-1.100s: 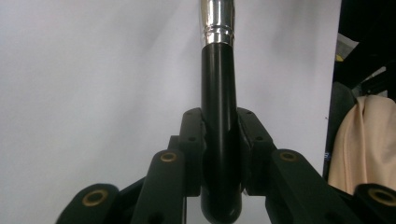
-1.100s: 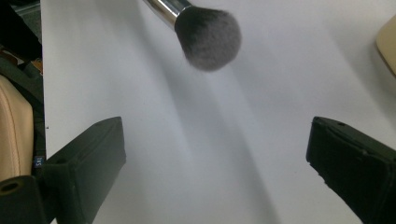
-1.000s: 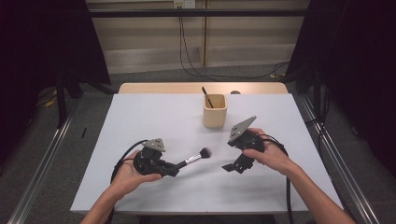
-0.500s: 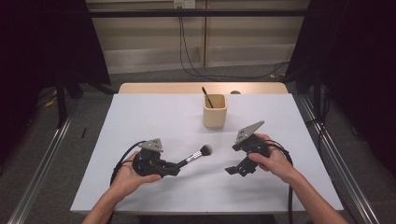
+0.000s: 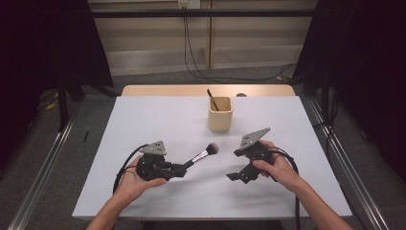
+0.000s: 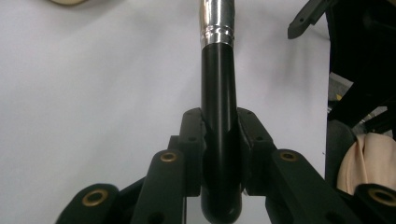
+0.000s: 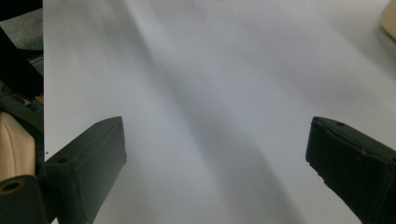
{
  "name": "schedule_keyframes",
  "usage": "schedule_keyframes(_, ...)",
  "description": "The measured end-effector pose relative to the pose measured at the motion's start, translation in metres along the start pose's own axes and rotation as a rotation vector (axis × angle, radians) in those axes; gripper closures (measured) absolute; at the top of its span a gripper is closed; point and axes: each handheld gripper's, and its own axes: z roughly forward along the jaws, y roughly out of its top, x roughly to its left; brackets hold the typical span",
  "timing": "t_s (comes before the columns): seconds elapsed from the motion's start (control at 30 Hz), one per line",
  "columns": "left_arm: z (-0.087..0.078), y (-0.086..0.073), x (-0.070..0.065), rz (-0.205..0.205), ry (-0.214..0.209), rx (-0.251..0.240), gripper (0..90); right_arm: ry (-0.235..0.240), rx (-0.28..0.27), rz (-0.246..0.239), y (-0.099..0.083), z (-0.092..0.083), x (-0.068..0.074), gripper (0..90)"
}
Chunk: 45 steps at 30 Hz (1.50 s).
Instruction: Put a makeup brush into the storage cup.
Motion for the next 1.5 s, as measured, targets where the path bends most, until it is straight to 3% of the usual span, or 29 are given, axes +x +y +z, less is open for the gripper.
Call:
schedule_keyframes(0.17, -0.001, 0.000, 0.000, -0.001, 0.004, -0.045, 74.6, -0.024, -0.144, 0.020, -0.002, 0.002, 0.002, 5.0)
schedule_keyframes(0.73, -0.002, 0.004, -0.001, 0.008, 0.026, -0.183, 74.6, -0.060, -0.291, 0.019, 0.000, 0.006, 0.007, 4.3)
schedule_keyframes(1.07, -0.001, 0.007, -0.004, 0.020, 0.022, -0.234, 74.6, -0.004, -0.393, 0.010, 0.006, 0.007, 0.010, 3.7)
schedule_keyframes(1.23, 0.000, 0.009, -0.005, 0.017, 0.022, -0.257, 74.6, 0.111, -0.448, 0.043, 0.010, 0.004, 0.010, 1.2)
schedule_keyframes(1.5, 0.006, 0.012, -0.010, 0.028, 0.027, -0.293, 74.5, 0.110, -0.479, 0.027, 0.012, 0.008, 0.013, 0.7)
